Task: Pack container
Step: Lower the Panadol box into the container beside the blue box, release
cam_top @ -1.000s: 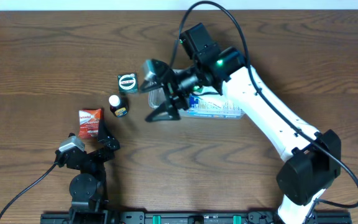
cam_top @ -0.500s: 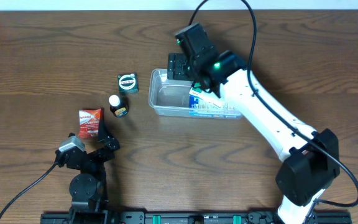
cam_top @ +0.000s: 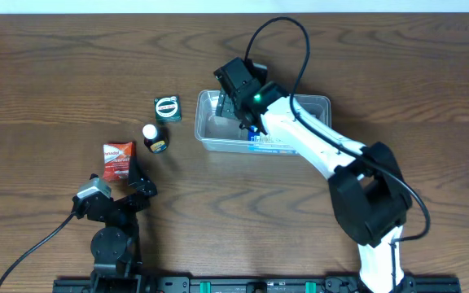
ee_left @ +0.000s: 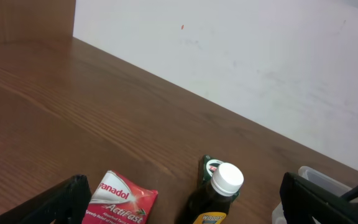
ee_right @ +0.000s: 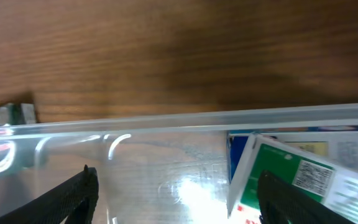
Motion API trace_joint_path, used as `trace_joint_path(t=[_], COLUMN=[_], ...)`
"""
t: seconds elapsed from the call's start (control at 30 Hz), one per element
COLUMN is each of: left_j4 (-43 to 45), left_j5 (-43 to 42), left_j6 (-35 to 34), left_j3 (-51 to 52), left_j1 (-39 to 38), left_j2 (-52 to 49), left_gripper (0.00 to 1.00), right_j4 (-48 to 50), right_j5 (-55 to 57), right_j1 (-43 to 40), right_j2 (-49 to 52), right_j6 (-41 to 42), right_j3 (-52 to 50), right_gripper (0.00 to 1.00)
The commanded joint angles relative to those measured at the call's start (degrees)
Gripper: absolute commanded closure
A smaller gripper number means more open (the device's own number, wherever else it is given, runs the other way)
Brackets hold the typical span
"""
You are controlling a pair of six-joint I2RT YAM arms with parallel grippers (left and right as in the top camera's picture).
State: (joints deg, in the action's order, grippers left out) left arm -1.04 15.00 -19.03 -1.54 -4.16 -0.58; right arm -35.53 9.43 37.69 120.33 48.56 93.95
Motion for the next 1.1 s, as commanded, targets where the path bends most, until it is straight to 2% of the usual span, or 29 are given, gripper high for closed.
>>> trace_joint_path(t=[0.0, 0.43, 1.07], left_j4=[-1.70, -1.70, -1.70], left_j5=[0.52, 0.52, 0.52], left_j6=[1.01, 1.01, 1.01], left_j3=[1.31, 1.31, 1.31], left_j1=[0.24, 0.24, 0.24], left_j2=[0.35, 0.35, 0.35], left_gripper=[0.02, 0.02, 0.02], right_j4=[0.96, 4.50, -2.01], right_j5=[-0.70, -5.03, -5.33], right_j1=[0.20, 0.26, 0.02], right_j2=[1.25, 1.64, 1.64], right_j6=[0.50, -4.70, -4.50], right_j3=[-0.11, -0.11, -0.13], right_gripper=[0.21, 0.23, 0.35])
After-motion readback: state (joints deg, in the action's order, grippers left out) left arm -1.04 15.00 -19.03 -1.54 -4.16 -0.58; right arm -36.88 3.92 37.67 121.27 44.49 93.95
